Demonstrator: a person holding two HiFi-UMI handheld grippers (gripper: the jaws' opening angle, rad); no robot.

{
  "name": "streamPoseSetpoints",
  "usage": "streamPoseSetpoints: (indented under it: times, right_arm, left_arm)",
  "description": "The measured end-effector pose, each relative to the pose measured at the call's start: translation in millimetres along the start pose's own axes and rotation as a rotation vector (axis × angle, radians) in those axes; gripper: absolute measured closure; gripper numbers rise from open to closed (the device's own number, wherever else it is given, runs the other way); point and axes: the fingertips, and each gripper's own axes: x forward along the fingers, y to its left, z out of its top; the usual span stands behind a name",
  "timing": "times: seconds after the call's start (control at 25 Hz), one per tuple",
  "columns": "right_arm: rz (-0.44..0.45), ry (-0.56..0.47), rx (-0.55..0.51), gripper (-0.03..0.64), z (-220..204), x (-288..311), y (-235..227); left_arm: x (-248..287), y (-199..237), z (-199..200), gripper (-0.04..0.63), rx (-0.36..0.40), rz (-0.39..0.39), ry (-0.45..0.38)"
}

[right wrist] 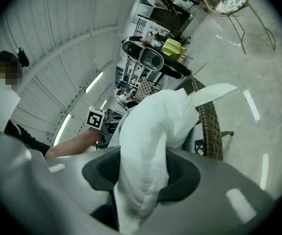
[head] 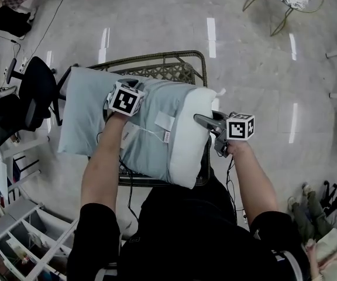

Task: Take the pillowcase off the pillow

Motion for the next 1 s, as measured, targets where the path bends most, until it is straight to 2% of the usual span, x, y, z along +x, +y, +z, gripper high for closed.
streamPoseSetpoints:
  times: [0.04, 0.08, 0.24, 0.36, 0.52, 0.64, 0.72, 0.8, 1.0]
  right_arm:
    - [0.011, -0.008, 0.0, 0.424, 2, -6, 1]
    - [0.022, -0.018, -0.002, 0.441, 5, -13, 2]
    - [0.045, -0.091, 0.001, 0.474, 20, -15, 22]
    - [0.03, -0.15, -0.027, 0.485, 39, -30, 30]
    - [0.017, -0.1, -0.11, 0.486, 48, -43, 37]
    - [0.003, -0.059, -0.159, 0.486, 48, -43, 42]
    - [-0.007, -0.088, -0.151, 0.486, 51, -48, 38]
    - [-0.01, -0.13, -0.12, 0.485, 53, -58, 34]
    - [-0.007, -0.164, -0.097, 0.485, 50, -82, 30]
  left_arm:
    - [2, -4, 2, 0.573, 0.029, 0.015, 0.016]
    - [3, -7, 4, 0.581, 0.051, 0.027, 0.024]
    - [-18, 14, -2, 0.586, 0.051, 0.063, -0.005]
    - [-43, 50, -13, 0.589, 0.06, 0.141, -0.016]
    - [-56, 62, -20, 0.588, 0.01, 0.077, -0.066]
    - [-55, 55, -15, 0.588, 0.07, 0.113, -0.05]
    - [-56, 65, -20, 0.588, 0.091, 0.152, -0.032]
    - [-60, 78, -28, 0.589, 0.081, 0.172, -0.021]
    - [-75, 100, -49, 0.588, 0.039, 0.16, -0.033]
